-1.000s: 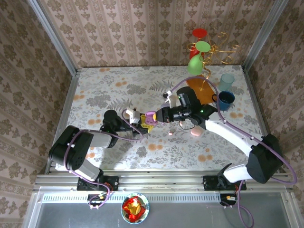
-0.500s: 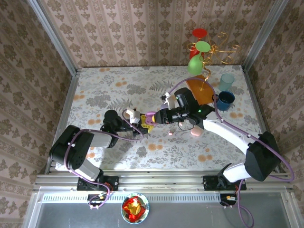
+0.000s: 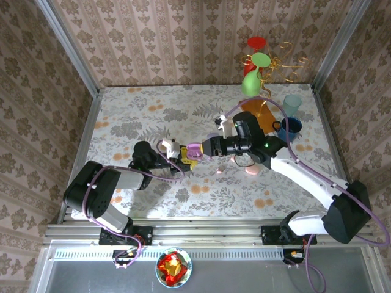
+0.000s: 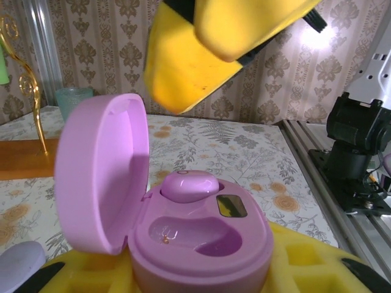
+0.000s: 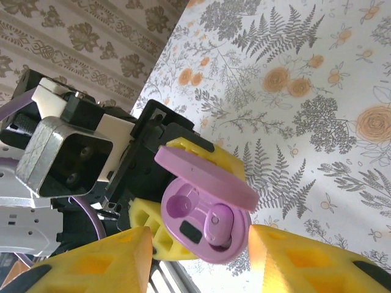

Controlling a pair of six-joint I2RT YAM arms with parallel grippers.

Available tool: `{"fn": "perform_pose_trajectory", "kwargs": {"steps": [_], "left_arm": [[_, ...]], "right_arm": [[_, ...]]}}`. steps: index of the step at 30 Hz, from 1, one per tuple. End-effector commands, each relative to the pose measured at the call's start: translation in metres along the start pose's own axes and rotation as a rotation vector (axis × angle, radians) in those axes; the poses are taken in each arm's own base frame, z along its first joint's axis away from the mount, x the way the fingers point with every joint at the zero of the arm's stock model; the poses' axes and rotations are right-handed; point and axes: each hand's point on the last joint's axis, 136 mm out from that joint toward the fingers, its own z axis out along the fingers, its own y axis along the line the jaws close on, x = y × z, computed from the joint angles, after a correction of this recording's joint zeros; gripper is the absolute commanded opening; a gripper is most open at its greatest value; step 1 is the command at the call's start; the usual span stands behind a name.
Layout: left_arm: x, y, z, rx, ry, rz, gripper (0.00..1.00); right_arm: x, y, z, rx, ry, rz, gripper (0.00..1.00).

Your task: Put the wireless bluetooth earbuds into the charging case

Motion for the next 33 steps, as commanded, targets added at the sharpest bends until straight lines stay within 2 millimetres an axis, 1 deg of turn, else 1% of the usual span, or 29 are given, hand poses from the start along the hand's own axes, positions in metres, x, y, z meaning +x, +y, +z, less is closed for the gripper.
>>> {"fn": "perform_pose_trajectory", "kwargs": {"steps": [1, 3, 4, 6, 9, 10, 12, 13, 18, 21, 24, 31, 33], "left_arm": [[-0.014, 0.019, -0.013, -0.118, -0.034, 0.089, 0.24], [-0.014, 0.027, -0.019, -0.176, -0.034, 0.103, 0.23], [-0.015, 0.03, -0.021, -0.2, -0.035, 0.108, 0.24], [-0.015, 0.036, -0.026, -0.256, -0.037, 0.117, 0.24], [-0.018, 0.046, -0.035, -0.332, -0.041, 0.128, 0.24], [-0.018, 0.048, -0.037, -0.348, -0.041, 0.125, 0.24], [-0.018, 0.052, -0.043, -0.372, -0.043, 0.118, 0.24], [-0.018, 0.053, -0.044, -0.377, -0.044, 0.117, 0.24], [-0.023, 0.049, -0.047, -0.373, -0.053, 0.127, 0.24], [-0.024, 0.048, -0.047, -0.372, -0.054, 0.133, 0.24], [-0.025, 0.046, -0.047, -0.367, -0.057, 0.141, 0.24], [-0.031, 0.042, -0.047, -0.354, -0.066, 0.152, 0.24], [-0.032, 0.041, -0.047, -0.352, -0.067, 0.159, 0.24]], "right_arm": [[-0.001, -0.012, -0.01, 0.053, -0.063, -0.004, 0.48], [-0.001, -0.031, -0.014, 0.129, -0.111, 0.05, 0.49], [0.0, -0.037, -0.015, 0.155, -0.126, 0.073, 0.49], [0.004, -0.058, -0.014, 0.244, -0.141, 0.122, 0.5], [0.013, -0.086, -0.007, 0.364, -0.103, 0.147, 0.5], [0.015, -0.092, -0.004, 0.388, -0.085, 0.145, 0.5], [0.019, -0.101, 0.01, 0.403, -0.029, 0.118, 0.51], [0.023, -0.109, 0.019, 0.415, 0.004, 0.119, 0.51], [0.031, -0.136, 0.059, 0.389, 0.122, 0.142, 0.53], [0.033, -0.153, 0.076, 0.398, 0.158, 0.158, 0.53], [0.035, -0.163, 0.092, 0.37, 0.186, 0.179, 0.54], [0.03, -0.175, 0.116, 0.311, 0.204, 0.198, 0.54], [0.035, -0.18, 0.124, 0.294, 0.233, 0.227, 0.54]]}}
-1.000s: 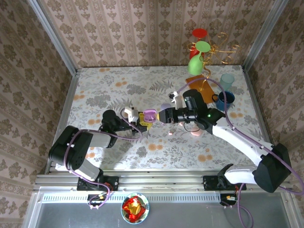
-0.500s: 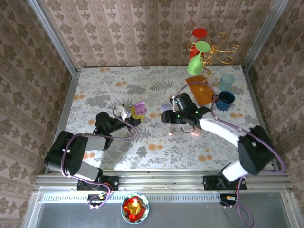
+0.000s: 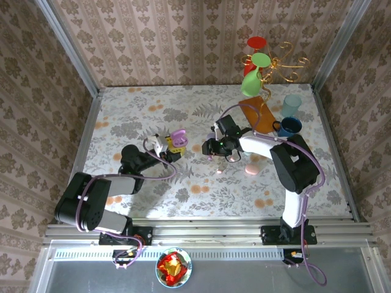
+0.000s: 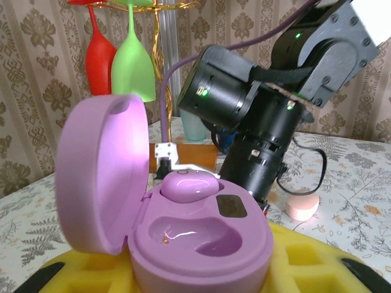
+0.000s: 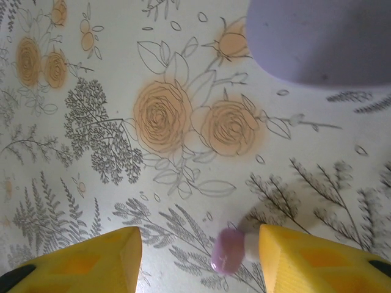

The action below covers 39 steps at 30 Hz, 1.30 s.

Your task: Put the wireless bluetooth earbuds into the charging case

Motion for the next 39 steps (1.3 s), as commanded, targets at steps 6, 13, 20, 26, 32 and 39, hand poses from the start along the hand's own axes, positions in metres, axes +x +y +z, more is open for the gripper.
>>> {"fn": "perform_pose_trajectory", "kwargs": {"steps": [6, 13, 20, 26, 32, 39], "left_arm": [[-0.01, -0.007, -0.002, 0.029, -0.028, 0.047, 0.24], [-0.007, -0.009, -0.003, 0.031, -0.023, 0.05, 0.24], [-0.009, -0.01, -0.004, 0.032, -0.027, 0.054, 0.23], [-0.008, -0.009, -0.004, 0.029, -0.025, 0.052, 0.23], [-0.008, -0.009, -0.003, 0.031, -0.025, 0.051, 0.23], [-0.007, -0.01, -0.003, 0.04, -0.024, 0.054, 0.23]], "right_arm": [[0.001, -0.001, 0.024, -0.072, 0.077, 0.011, 0.55], [0.016, -0.006, 0.025, -0.087, 0.107, 0.033, 0.54], [0.03, 0.0, 0.014, -0.133, 0.099, 0.046, 0.54], [0.045, 0.002, 0.007, -0.143, 0.116, 0.052, 0.54], [0.058, 0.014, 0.001, -0.176, 0.13, 0.044, 0.54], [0.061, 0.009, 0.001, -0.123, 0.119, 0.022, 0.54]]}}
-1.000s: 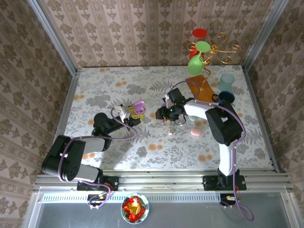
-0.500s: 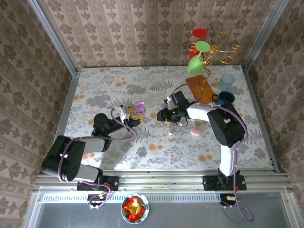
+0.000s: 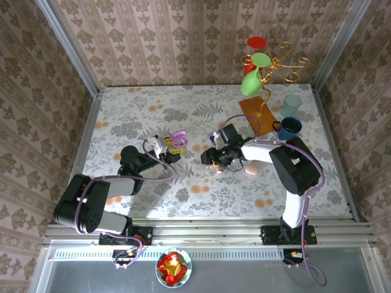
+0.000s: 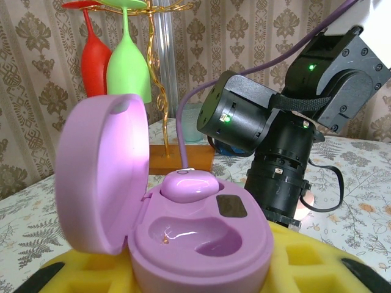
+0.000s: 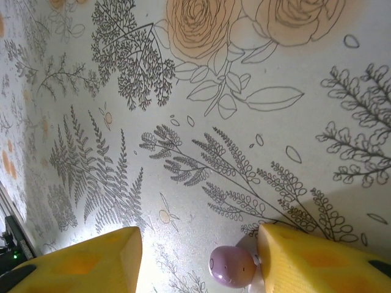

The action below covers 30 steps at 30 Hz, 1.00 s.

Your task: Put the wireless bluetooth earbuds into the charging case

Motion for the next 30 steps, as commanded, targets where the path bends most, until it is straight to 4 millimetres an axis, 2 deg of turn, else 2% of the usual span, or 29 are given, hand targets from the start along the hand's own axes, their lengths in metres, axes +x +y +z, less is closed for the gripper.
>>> {"fn": "perform_pose_trajectory", "kwargs": {"steps": [1, 7, 13, 18, 24, 30], "left_arm": [[-0.008, -0.006, 0.0, 0.029, -0.023, 0.049, 0.23], [-0.006, -0.006, 0.001, 0.036, -0.02, 0.041, 0.23], [-0.005, -0.006, 0.001, 0.033, -0.019, 0.046, 0.23], [-0.005, -0.005, 0.0, 0.03, -0.017, 0.046, 0.23], [-0.003, -0.005, 0.002, 0.036, -0.013, 0.04, 0.22], [-0.003, -0.005, 0.002, 0.043, -0.012, 0.034, 0.22]], "right_arm": [[0.01, -0.008, -0.004, 0.055, 0.027, -0.001, 0.55], [0.001, -0.023, 0.004, 0.104, 0.038, 0.007, 0.55], [-0.011, -0.025, 0.006, 0.111, 0.024, 0.009, 0.55], [0.0, -0.023, 0.0, 0.105, 0.056, -0.014, 0.56], [0.023, -0.014, -0.001, 0.053, 0.12, -0.013, 0.52], [0.03, -0.008, -0.008, 0.056, 0.124, -0.02, 0.52]]}}
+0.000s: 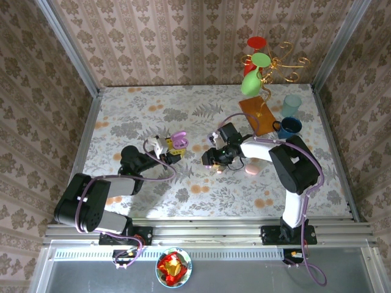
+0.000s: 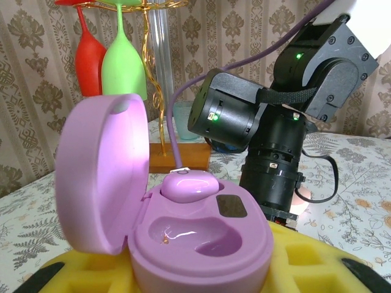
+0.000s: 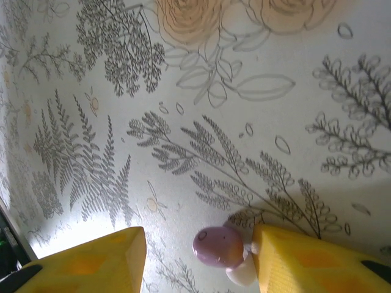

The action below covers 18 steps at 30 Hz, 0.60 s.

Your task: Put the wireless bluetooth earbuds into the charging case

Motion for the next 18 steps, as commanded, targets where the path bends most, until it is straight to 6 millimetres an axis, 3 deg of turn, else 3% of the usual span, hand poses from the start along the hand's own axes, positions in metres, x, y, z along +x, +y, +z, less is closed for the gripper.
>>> {"fn": "perform_pose_trajectory", "kwargs": {"steps": [1, 10, 18], "left_arm": [[-0.006, -0.003, 0.002, 0.028, -0.02, 0.034, 0.22], [-0.006, -0.004, 0.002, 0.029, -0.019, 0.031, 0.22], [-0.006, -0.004, 0.001, 0.029, -0.019, 0.03, 0.22]], "right_arm": [[0.025, -0.001, -0.004, 0.02, 0.07, 0.012, 0.53], [0.025, 0.017, -0.009, -0.052, 0.059, -0.011, 0.52], [0.009, 0.005, -0.024, -0.014, -0.021, -0.022, 0.52]]}}
